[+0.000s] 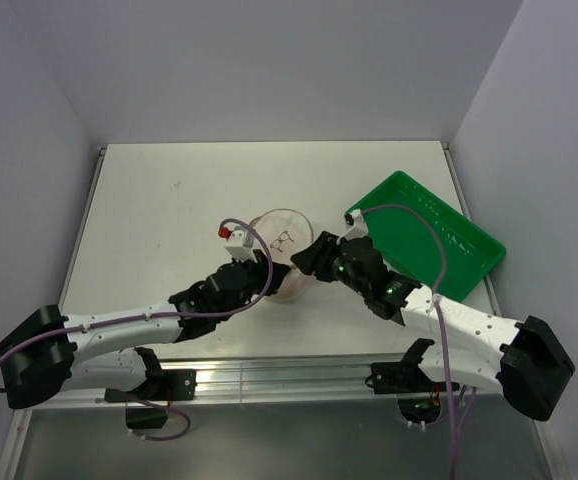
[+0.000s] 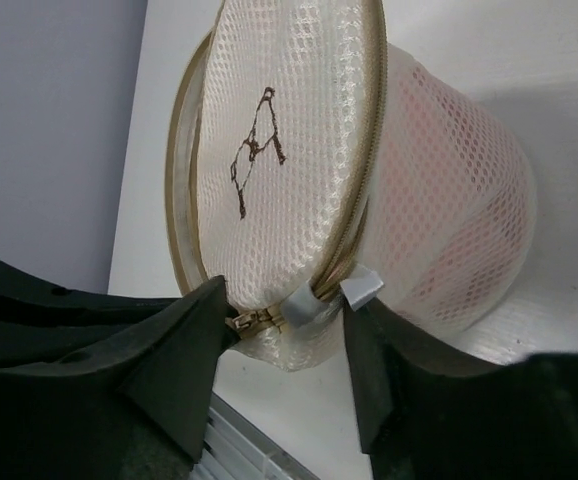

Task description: Place the bra in the laundry bag and zip it closed

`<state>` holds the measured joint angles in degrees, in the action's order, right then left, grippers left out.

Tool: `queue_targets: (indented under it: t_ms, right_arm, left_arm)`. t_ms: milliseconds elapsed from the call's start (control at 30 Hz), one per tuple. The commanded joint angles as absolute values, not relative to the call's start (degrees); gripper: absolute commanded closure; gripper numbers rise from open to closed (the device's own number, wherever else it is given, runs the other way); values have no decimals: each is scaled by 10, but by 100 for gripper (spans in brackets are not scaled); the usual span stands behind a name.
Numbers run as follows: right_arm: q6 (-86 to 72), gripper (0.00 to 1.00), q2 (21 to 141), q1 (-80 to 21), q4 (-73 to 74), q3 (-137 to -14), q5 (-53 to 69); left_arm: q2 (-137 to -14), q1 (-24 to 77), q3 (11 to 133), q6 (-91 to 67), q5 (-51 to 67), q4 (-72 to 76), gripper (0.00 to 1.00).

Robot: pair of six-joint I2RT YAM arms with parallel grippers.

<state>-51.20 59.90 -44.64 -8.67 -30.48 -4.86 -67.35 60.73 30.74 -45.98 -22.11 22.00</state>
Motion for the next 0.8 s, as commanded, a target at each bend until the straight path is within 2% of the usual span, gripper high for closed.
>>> queue_targets:
  t_ms: [0,33,67,233,500,767]
  right_arm:
    - [-526,46,613,-450,-126,-318,-41]
    - [-527,55,613,-450,-128,-316,-40]
    - [-527,73,611,-450,-131,-315,-44]
    - [-505,100,608,-439,-106,-334,-47]
    - [-417,100,634,-347,-73,-388,48]
    - [-278,100,776,-265,31,-544,235]
  left_arm:
    - [-657,615,324,-423,-236,248,100]
    - [-657,616,327,-420,-235,247,100]
    - [-657,616,330,-413,-234,245,100]
    - [-640,617,324,-398,-245,224,100]
    - [-564,618,290,-381,-267,164,100]
    - [-474,627,249,-388,-310,69,100]
